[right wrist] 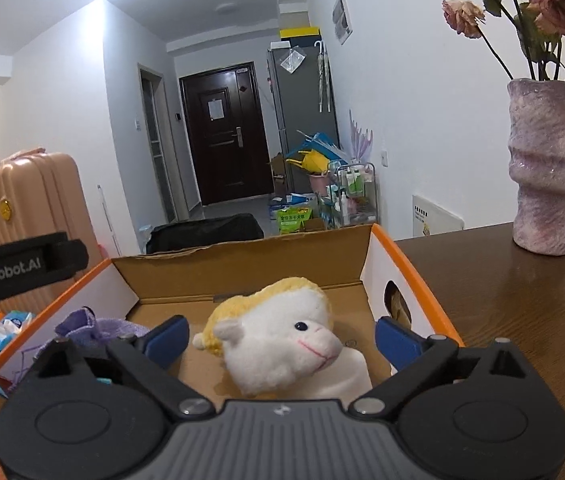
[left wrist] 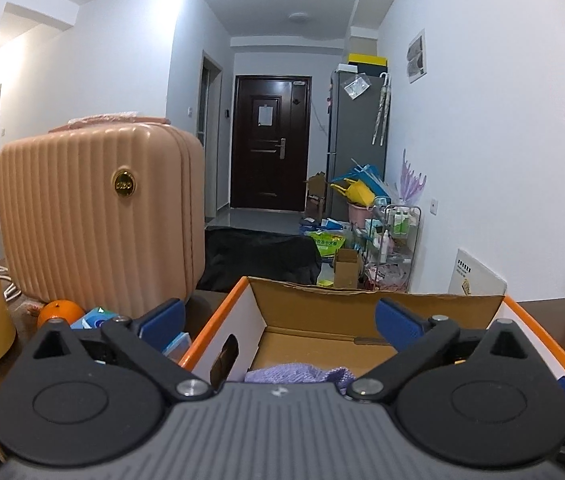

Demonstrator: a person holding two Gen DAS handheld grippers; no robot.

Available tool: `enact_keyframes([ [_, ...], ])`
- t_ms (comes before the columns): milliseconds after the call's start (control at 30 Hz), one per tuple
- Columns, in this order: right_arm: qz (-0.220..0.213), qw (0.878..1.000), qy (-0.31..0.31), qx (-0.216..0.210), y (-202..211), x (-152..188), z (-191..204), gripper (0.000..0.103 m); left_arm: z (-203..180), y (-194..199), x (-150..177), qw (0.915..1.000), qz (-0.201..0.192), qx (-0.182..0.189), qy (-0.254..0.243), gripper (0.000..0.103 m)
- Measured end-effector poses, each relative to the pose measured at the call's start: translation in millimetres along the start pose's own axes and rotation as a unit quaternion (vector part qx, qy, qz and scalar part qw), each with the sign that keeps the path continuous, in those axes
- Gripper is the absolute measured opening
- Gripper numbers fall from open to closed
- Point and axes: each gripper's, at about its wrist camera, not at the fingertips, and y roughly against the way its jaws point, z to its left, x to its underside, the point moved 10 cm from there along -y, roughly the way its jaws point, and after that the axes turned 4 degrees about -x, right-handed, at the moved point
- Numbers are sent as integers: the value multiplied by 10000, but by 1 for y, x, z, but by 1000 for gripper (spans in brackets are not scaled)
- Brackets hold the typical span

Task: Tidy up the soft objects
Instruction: 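Open the left gripper to drop the purple bag into the box while the right releases the sheep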

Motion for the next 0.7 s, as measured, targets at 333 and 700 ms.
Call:
enact_keyframes([
  [333,77,9998,-168,32,-4,0,-7,103,3,-1,1,10000,29,-16,50,103],
  [700,30,9995,-306,56,-1,0,-14,103,9,4,7,9999,113,-82,97,103],
])
